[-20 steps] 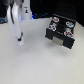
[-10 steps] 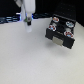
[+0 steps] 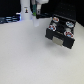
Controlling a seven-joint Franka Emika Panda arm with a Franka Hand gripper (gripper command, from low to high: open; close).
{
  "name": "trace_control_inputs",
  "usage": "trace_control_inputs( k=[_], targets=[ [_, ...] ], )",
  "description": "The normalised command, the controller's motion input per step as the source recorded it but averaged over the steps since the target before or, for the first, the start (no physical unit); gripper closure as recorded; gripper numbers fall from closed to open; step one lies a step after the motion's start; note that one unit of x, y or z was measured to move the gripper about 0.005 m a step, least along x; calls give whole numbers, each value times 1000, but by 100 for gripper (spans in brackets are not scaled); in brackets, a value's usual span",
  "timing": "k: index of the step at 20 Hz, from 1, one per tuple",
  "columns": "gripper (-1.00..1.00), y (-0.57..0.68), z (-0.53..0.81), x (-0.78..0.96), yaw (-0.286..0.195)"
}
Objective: Open the kcup holder, insert the kcup into the holder, and close the kcup holder
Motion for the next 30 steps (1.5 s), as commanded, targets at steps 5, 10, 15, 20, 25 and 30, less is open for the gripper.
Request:
trace_control_inputs(
  k=[5,10,15,20,25,30],
  targets=[
    [100,676,307,106,13],
    [100,669,238,104,20],
    [100,650,303,118,34],
    [100,625,238,167,49],
    [100,522,-9,81,65],
    [100,282,-184,17,68]
  ],
)
